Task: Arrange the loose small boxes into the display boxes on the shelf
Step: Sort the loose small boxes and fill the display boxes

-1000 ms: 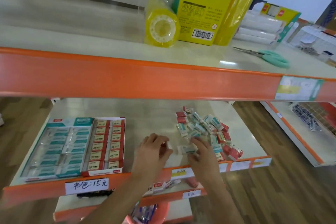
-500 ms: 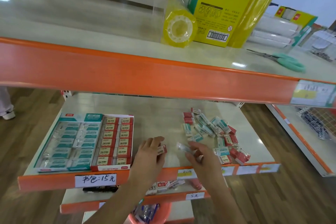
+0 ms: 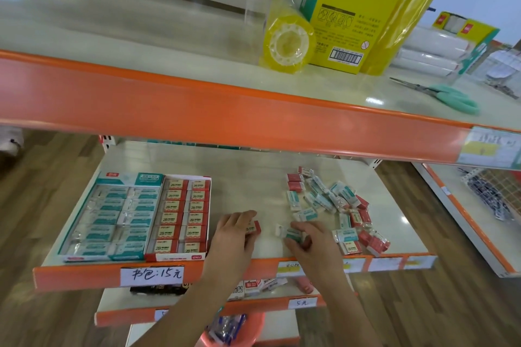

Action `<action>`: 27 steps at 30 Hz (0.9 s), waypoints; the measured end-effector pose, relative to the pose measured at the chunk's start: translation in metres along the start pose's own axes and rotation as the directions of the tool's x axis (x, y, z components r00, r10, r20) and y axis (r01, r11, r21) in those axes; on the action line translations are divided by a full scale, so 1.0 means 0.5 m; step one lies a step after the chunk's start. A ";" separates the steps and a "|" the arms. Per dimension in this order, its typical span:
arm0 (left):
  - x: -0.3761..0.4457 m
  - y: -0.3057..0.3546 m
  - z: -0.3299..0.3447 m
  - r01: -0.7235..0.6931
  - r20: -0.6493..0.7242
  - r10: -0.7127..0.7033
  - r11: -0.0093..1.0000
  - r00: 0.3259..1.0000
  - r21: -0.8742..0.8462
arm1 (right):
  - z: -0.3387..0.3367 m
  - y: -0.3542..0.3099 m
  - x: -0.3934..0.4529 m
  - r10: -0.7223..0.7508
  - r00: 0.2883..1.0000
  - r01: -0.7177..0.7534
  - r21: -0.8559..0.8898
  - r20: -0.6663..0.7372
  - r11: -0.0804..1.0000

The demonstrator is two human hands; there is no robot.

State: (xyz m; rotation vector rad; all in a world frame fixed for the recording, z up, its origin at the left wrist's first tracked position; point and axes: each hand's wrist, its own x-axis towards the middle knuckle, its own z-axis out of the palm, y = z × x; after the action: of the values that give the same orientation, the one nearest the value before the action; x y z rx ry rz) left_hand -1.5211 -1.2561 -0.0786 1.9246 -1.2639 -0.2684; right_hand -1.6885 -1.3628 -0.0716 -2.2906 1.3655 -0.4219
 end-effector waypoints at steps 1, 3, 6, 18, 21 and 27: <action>0.000 0.001 0.000 0.005 0.006 -0.005 1.000 1.000 -0.003 | 0.001 -0.001 0.001 -0.007 1.000 0.007 0.005 -0.008 1.000; 0.000 0.008 -0.003 0.005 0.018 -0.005 1.000 1.000 -0.002 | 0.003 -0.005 0.001 -0.020 1.000 0.021 0.048 -0.024 0.999; -0.005 0.026 -0.019 -0.048 -0.009 0.048 0.999 0.999 0.005 | 0.000 -0.017 -0.004 -0.034 0.998 0.041 0.153 -0.044 0.987; -0.040 -0.020 -0.183 -0.024 -0.071 0.029 0.998 0.997 0.065 | 0.041 -0.159 -0.016 -0.255 0.967 0.253 0.270 -0.028 0.929; -0.053 -0.053 -0.223 0.053 -0.053 -0.049 0.996 0.997 0.076 | 0.064 -0.190 -0.018 -0.293 0.956 0.281 0.277 0.001 0.919; -0.062 -0.073 -0.253 0.089 0.061 -0.092 0.994 0.994 0.055 | 0.097 -0.227 -0.015 -0.326 0.945 0.312 0.298 -0.003 0.902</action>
State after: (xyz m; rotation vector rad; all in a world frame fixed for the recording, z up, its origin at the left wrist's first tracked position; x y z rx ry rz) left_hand -1.4403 -1.1597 -0.0286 2.0359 -1.2370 -0.3483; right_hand -1.5840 -1.2985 -0.0553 -2.2535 0.8334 -0.6259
